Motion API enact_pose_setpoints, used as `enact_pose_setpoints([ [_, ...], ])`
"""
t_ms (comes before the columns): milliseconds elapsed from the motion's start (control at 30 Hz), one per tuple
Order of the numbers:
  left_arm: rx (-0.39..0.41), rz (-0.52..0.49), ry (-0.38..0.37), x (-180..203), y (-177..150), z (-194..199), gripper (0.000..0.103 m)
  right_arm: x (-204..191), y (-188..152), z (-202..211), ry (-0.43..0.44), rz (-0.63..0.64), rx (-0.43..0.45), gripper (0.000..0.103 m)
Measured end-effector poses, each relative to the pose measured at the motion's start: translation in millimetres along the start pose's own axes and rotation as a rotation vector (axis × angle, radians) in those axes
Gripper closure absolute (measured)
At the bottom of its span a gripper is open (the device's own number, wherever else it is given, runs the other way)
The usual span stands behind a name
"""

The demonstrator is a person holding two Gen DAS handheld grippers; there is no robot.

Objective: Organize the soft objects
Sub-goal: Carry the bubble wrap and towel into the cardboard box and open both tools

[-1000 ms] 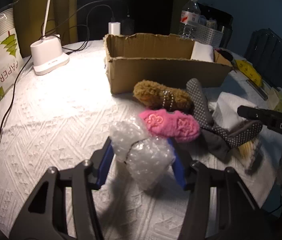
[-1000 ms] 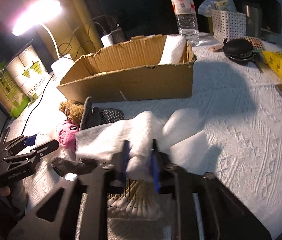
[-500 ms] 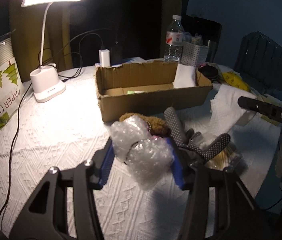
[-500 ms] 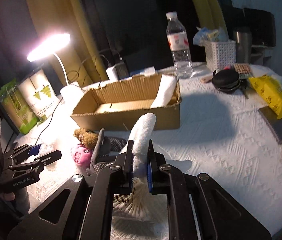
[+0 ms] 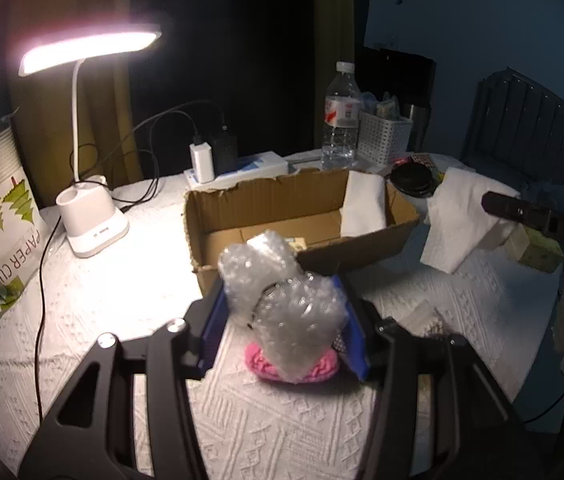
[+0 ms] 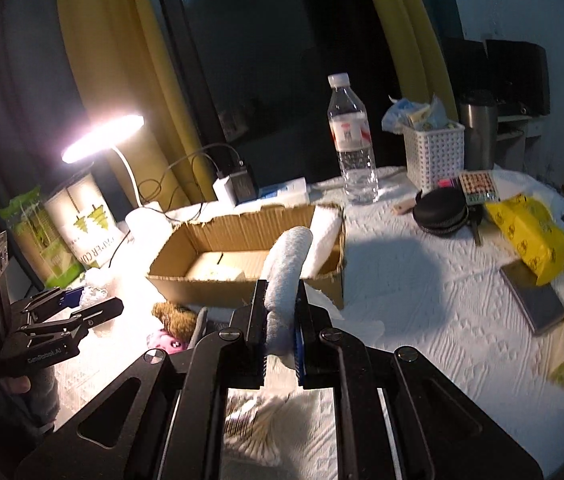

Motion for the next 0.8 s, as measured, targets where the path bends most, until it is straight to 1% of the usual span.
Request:
enact_pose_setpoints([
  [233, 0.016, -0.010, 0.019, -10, 19, -12, 0.051, -2, 23, -11, 0.018, 0.002, 0.015, 0.091],
  [467, 0.039, 0.003, 0.013, -22, 36, -30, 0.051, -9, 44, -20, 0.027, 0.041, 0.027, 0.091],
  [600, 0.042, 0.030, 0.018, -31, 40, -44, 0.051, -10, 53, -28, 0.031, 0.058, 0.033, 0.091],
  [800, 0.006, 0.050, 0.018, -42, 34, -75, 0.051, -11, 63, -49, 0.027, 0.076, 0.024, 0.091],
])
Point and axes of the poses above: each gripper's, at about its wrist camera, not at the fingertips, and z roughly against the way its jaws point, x to its right, y to its top, the point moved 5 cm from there along -z, roughly the way its jaws point, and after that the axes turned 13 degrees about -z, right-handed, at the moved point
